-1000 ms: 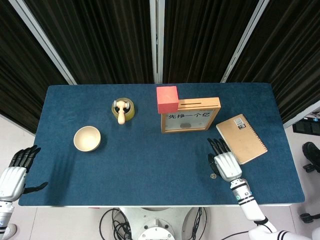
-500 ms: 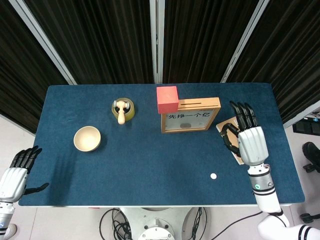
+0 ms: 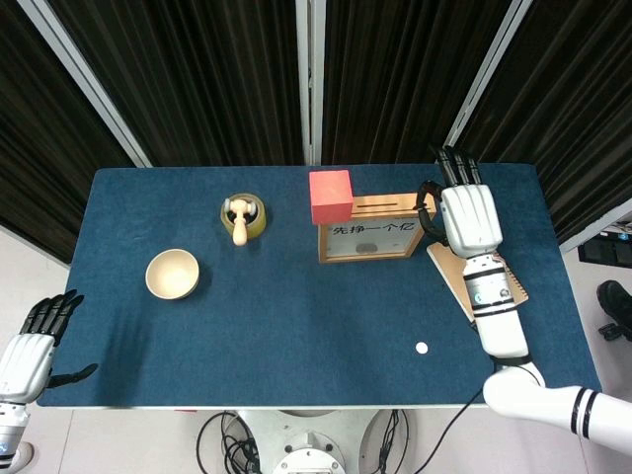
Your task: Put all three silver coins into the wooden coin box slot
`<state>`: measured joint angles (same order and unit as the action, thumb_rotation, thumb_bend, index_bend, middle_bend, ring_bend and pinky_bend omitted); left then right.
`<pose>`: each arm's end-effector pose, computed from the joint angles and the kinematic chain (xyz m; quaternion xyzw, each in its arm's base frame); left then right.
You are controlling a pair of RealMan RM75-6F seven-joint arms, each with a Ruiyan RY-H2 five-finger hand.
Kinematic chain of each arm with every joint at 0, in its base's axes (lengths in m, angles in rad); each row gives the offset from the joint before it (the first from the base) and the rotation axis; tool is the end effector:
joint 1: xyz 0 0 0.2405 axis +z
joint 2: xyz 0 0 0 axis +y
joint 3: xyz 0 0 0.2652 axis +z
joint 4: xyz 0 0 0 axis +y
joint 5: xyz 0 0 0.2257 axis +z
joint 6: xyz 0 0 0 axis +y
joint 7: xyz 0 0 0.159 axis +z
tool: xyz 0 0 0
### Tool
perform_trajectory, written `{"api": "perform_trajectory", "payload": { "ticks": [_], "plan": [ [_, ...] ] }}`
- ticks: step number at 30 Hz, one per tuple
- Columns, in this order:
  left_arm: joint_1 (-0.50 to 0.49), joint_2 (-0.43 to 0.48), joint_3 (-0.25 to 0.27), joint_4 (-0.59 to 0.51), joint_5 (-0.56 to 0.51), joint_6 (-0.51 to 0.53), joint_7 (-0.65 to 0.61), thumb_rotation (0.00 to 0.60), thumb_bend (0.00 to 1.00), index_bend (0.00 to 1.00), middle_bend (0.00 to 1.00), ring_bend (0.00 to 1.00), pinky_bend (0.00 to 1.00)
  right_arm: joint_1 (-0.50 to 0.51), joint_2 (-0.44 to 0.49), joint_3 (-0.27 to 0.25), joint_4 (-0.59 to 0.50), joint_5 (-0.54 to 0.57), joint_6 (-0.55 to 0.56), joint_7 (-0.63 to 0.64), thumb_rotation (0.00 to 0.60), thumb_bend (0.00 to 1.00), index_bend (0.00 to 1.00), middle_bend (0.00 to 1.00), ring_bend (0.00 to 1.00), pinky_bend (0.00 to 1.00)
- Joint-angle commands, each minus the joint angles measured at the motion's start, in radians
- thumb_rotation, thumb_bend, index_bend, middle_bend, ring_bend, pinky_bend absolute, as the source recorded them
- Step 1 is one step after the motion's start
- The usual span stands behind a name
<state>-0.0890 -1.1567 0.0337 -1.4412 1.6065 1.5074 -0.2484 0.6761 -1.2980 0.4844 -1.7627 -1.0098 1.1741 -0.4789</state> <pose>-0.3472 0.1822 0.1377 -0.6128 -0.4197 -0.4177 0.5233 -0.1034 -0.4010 0.1206 0.6043 -0.3260 0.4957 0.5318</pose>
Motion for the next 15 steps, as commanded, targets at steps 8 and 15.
{"api": "perform_trajectory", "payload": {
  "ticks": [8, 15],
  "plan": [
    [-0.006, 0.012, 0.001, -0.014, 0.006, -0.007, -0.005, 0.600, 0.00, 0.03, 0.00, 0.00, 0.00, 0.208, -0.040, 0.025, -0.020, 0.326, -0.003, -0.319, 0.600, 0.45, 0.73, 0.04, 0.00, 0.00],
    [-0.009, 0.017, 0.000, -0.017, 0.005, -0.010, -0.007, 0.600, 0.00, 0.03, 0.00, 0.00, 0.00, 0.288, -0.055, 0.025, -0.019, 0.497, 0.045, -0.416, 0.600, 0.45, 0.73, 0.04, 0.00, 0.00]
  ]
}}
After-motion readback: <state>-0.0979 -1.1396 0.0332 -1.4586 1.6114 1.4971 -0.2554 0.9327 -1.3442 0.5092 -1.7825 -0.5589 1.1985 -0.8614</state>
